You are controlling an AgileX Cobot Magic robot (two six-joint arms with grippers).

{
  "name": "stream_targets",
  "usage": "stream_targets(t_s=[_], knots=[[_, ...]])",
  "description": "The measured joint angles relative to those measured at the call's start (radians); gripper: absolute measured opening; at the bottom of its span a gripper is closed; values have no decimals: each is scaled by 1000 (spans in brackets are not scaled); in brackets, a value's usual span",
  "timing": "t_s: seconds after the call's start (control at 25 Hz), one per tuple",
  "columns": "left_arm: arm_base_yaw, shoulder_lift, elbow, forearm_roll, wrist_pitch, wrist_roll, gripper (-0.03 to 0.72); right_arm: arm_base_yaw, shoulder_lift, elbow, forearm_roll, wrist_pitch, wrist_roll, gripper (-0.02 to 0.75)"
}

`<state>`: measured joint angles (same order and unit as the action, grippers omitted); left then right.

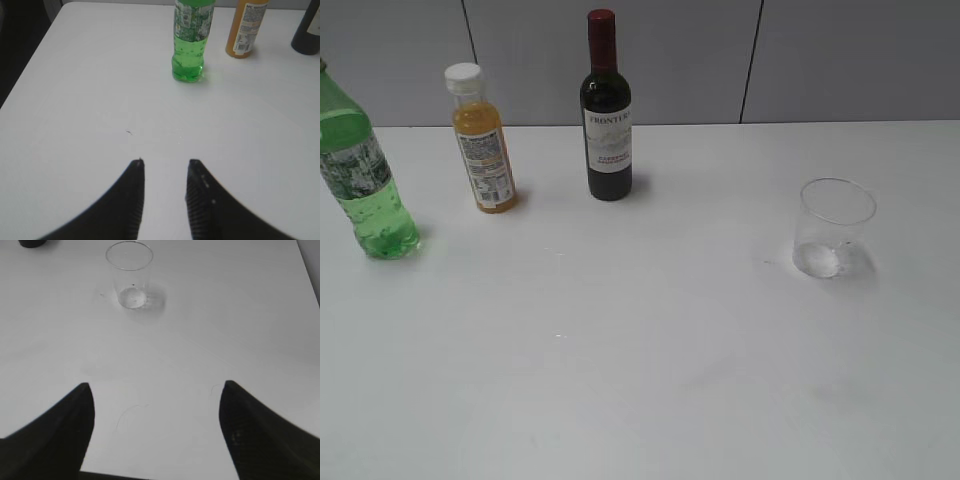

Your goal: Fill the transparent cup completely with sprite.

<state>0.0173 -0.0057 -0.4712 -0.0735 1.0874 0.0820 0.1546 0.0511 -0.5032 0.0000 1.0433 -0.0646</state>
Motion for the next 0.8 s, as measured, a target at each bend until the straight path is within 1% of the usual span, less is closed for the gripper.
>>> stream_targets(t_s=[0.6, 0.8], knots=[[0, 0, 0, 0, 0, 0, 235, 0, 0, -4, 0, -6, 0, 592], [0, 0, 0, 0, 0, 0, 235, 0, 0, -18, 0, -83, 1, 592]])
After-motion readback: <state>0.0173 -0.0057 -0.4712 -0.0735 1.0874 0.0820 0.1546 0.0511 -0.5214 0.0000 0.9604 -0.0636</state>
